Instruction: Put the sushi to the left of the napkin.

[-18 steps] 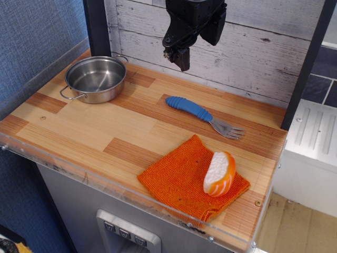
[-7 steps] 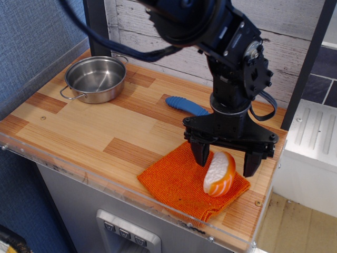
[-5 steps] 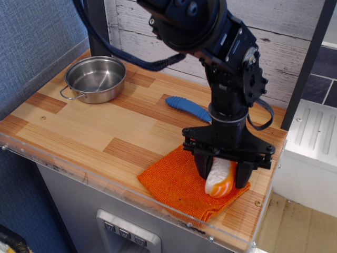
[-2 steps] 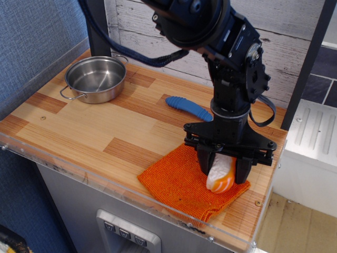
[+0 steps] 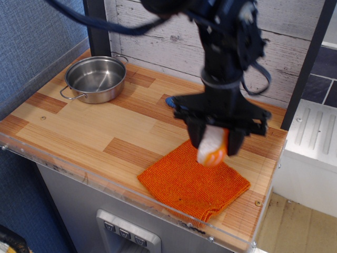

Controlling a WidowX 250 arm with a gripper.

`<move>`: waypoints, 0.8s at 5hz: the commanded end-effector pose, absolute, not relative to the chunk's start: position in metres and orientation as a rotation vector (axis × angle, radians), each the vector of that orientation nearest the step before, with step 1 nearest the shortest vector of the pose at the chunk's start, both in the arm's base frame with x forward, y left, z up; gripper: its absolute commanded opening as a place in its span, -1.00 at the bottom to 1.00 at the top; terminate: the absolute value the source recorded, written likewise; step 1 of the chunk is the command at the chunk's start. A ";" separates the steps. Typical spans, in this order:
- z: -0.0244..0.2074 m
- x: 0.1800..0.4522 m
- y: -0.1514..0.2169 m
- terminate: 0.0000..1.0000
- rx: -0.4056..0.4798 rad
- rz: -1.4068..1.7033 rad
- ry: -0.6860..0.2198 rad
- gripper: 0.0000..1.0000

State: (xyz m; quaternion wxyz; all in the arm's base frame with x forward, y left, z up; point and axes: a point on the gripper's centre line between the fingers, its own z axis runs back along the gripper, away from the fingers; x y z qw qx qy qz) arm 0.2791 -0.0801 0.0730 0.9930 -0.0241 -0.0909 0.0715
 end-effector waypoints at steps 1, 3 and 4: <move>0.115 0.277 -0.027 -1.00 0.009 0.278 -0.281 -1.00; 0.091 0.283 0.022 -1.00 0.065 0.378 -0.296 -1.00; 0.076 0.288 0.042 -1.00 0.080 0.431 -0.301 -1.00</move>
